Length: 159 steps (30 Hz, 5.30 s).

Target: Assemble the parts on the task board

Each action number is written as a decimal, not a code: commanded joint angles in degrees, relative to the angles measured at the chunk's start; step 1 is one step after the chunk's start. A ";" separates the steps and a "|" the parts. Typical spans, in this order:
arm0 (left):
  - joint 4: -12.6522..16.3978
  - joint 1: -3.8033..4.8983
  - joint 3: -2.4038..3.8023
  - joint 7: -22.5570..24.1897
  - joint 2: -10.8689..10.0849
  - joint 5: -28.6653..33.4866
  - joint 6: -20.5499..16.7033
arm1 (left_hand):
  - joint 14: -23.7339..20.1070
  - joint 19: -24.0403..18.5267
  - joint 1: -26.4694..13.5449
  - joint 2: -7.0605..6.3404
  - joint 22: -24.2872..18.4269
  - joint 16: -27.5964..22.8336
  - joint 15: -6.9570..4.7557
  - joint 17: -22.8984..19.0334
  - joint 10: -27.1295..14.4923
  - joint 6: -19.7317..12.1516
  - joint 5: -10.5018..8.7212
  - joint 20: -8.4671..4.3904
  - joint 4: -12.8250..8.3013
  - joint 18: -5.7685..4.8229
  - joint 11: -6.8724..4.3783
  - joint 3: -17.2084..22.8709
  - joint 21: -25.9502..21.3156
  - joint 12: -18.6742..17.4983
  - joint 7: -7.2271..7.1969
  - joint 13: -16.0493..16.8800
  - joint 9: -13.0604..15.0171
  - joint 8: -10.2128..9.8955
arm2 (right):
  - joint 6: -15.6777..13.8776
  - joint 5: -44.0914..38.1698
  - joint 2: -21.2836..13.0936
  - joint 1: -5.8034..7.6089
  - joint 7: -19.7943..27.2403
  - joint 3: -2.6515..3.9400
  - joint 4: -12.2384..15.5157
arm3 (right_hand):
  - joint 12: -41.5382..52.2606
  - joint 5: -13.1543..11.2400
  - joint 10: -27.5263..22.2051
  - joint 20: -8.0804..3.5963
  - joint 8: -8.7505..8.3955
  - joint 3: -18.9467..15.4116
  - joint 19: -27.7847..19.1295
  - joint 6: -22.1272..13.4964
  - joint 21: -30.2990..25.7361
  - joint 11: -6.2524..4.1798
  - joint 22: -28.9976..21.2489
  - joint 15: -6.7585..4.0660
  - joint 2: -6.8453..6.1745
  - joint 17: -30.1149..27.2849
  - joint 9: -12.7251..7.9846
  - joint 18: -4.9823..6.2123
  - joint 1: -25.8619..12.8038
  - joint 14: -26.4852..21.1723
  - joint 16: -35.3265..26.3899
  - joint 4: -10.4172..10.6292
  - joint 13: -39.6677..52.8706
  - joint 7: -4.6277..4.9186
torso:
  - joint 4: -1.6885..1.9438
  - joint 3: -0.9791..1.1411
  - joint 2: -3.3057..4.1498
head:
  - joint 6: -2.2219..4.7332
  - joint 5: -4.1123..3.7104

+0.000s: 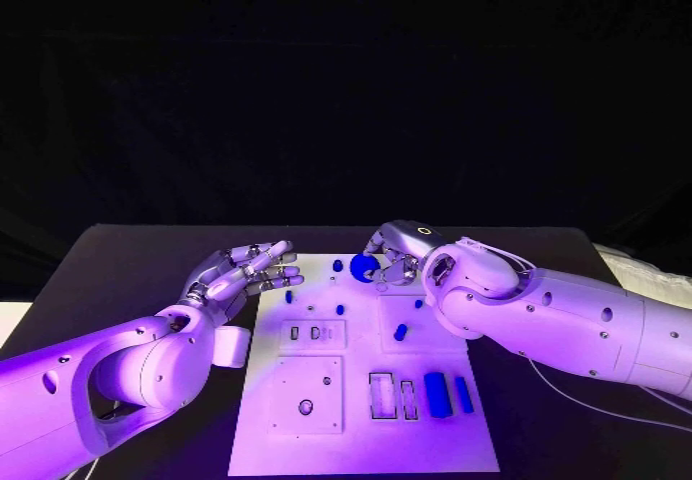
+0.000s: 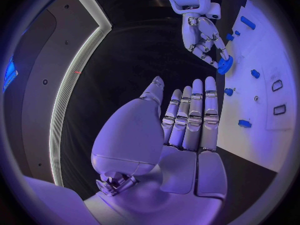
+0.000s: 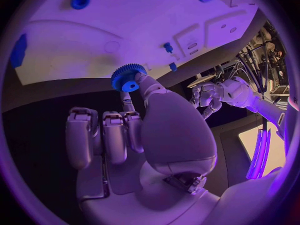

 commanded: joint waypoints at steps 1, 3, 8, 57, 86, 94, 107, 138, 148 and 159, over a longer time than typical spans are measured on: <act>0.02 0.06 0.04 0.27 0.27 0.08 1.17 | -0.09 -0.01 0.27 0.51 -0.05 -0.37 0.07 0.04 -0.14 -0.22 0.08 0.24 -0.31 0.68 0.08 0.01 -0.13 -0.25 -0.01 -0.06 -0.05 -0.24 | -1.39 -1.06 1.38 -0.01 -0.23 -0.03 0.00 | 0.11 -0.53 3.97 -0.32 -0.01 0.46 0.08 2.80 0.32 -0.47 1.66 -0.45 0.23 11.02 2.80 -1.17 -0.45 5.11 0.29 -0.04 11.94 -1.80 | -0.01 -0.05 0.06 | -0.05 -0.01; -0.10 0.06 0.03 0.27 0.40 0.08 1.16 | -0.06 0.01 0.34 0.60 -0.07 -0.41 0.06 0.07 -0.14 -0.21 0.08 0.23 -0.39 0.69 0.07 0.05 -0.14 -0.28 -0.02 -0.07 -0.04 -0.27 | -0.79 -1.08 2.27 -0.01 -0.34 -0.11 -0.33 | 0.09 -0.92 3.97 -0.33 -0.09 0.58 0.07 2.81 0.31 -0.46 1.64 -0.45 0.19 11.02 2.80 -1.16 -0.61 5.11 0.29 -0.09 11.95 -1.79 | 0.01 -0.06 0.10 | -0.05 -0.07; -0.30 0.05 0.03 0.30 0.72 0.08 1.16 | -0.06 0.01 0.34 0.60 -0.07 -0.41 0.06 0.07 -0.14 -0.21 0.08 0.23 -0.39 0.69 0.07 0.05 -0.14 -0.28 -0.02 -0.07 -0.04 -0.27 | 0.69 -1.09 4.83 -0.08 -0.46 -0.75 -1.82 | 0.03 -1.45 3.95 -0.34 -0.21 0.70 0.06 2.81 0.31 -0.44 1.65 -0.44 0.12 10.97 2.80 -1.16 -0.85 5.10 0.27 -0.15 11.92 -1.77 | 0.01 -0.09 0.12 | -0.22 0.00; -0.38 0.05 0.03 0.11 0.33 0.08 1.22 | -0.03 0.04 0.51 0.74 -0.14 -0.58 0.07 0.16 -0.16 -0.23 0.07 0.23 -0.69 0.69 0.08 0.08 -0.21 -0.38 -0.01 -0.07 -0.04 -0.38 | -6.49 1.92 0.83 -1.06 1.66 -1.24 0.48 | -6.74 -6.46 0.35 2.12 -1.82 -2.04 -0.09 -7.10 0.36 2.37 1.87 2.09 -2.86 11.83 1.44 -1.16 -4.82 5.23 0.60 3.02 7.39 1.29 | -0.13 0.07 -0.05 | -0.59 0.31; -1.58 0.02 -0.03 0.02 0.10 0.14 1.38 | 0.03 0.07 0.75 0.83 -0.19 -0.71 0.04 0.25 -0.07 -0.14 0.08 0.22 -1.01 0.70 0.04 0.13 -0.26 -0.40 -0.07 -0.05 -0.02 -0.42 | 0.37 17.15 -13.89 -2.71 23.61 -0.59 -4.64 | -6.43 -6.81 0.48 2.01 -2.43 -2.65 0.61 -7.06 1.19 2.36 3.55 2.06 -3.73 13.91 1.15 -1.51 -1.01 5.65 1.44 0.85 7.79 1.33 | -1.82 0.96 -0.76 | -0.46 -1.47; -1.98 0.00 -0.05 0.01 0.15 0.15 1.44 | 0.03 0.07 0.75 0.83 -0.19 -0.71 0.04 0.25 -0.07 -0.14 0.08 0.22 -1.01 0.70 0.04 0.13 -0.26 -0.40 -0.07 -0.05 -0.02 -0.42 | 0.65 16.27 -13.15 -3.30 23.66 -0.60 -6.50 | -6.36 -6.73 0.51 2.06 -2.37 -2.44 0.59 -7.13 1.21 2.39 3.58 2.10 -3.27 13.99 1.16 -1.51 -0.18 5.66 1.47 0.41 7.86 1.38 | -1.89 1.12 -0.66 | -0.63 -1.17; -2.22 -0.01 -0.05 -0.04 0.27 0.15 1.50 | 0.04 0.09 0.85 0.88 -0.22 -0.78 0.04 0.29 -0.06 -0.13 0.07 0.21 -1.15 0.70 0.03 0.16 -0.28 -0.43 -0.07 -0.06 -0.02 -0.46 | 1.65 13.81 -12.15 -3.73 23.27 -0.60 -8.18 | -6.04 -7.17 0.70 2.06 -1.88 -1.32 0.59 -5.68 1.27 2.33 3.69 2.05 -1.72 14.02 1.38 -1.52 1.55 5.66 1.48 -0.95 8.14 1.32 | -1.79 1.06 -0.75 | -1.11 -1.23; -2.27 -0.02 -0.06 -0.13 0.34 0.15 1.49 | 0.04 0.09 0.85 0.88 -0.22 -0.78 0.04 0.29 -0.06 -0.13 0.07 0.21 -1.15 0.70 0.03 0.16 -0.28 -0.43 -0.07 -0.06 -0.02 -0.46 | 3.45 12.67 -11.12 -3.97 23.10 -0.59 -9.68 | -5.17 -10.97 1.35 1.23 -0.96 0.99 0.73 -0.72 1.45 1.27 4.07 1.07 1.29 14.28 1.62 -1.58 2.06 5.72 1.58 -2.34 8.83 0.06 | -1.77 1.07 -0.75 | -1.51 -1.25; -2.26 -0.02 -0.06 -0.17 0.33 0.15 1.49 | 0.04 0.09 0.85 0.88 -0.22 -0.78 0.04 0.29 -0.06 -0.13 0.07 0.21 -1.15 0.70 0.03 0.16 -0.28 -0.43 -0.07 -0.06 -0.02 -0.46 | 3.55 12.76 -10.57 -3.97 22.83 -0.58 -10.36 | -5.08 -11.31 1.45 0.91 -0.57 1.44 0.76 0.87 1.47 0.86 4.13 0.68 1.62 14.34 1.77 -1.59 1.79 5.73 1.60 -2.72 8.93 -0.47 | -1.76 1.09 -0.77 | -1.63 -1.18; -2.53 -0.03 -0.07 -0.19 0.42 0.15 1.59 | 0.04 0.09 0.85 0.88 -0.22 -0.78 0.04 0.29 -0.06 -0.13 0.07 0.21 -1.15 0.70 0.03 0.16 -0.28 -0.43 -0.07 -0.06 -0.02 -0.46 | -1.24 15.05 -10.69 -3.81 21.29 -0.09 -8.17 | -5.65 -10.95 1.25 0.30 0.28 2.61 0.71 3.21 1.40 -0.12 4.01 0.04 3.08 14.43 2.19 -1.56 1.81 5.75 1.63 -3.34 8.61 -1.55 | -1.73 1.13 -0.90 | -1.60 -1.13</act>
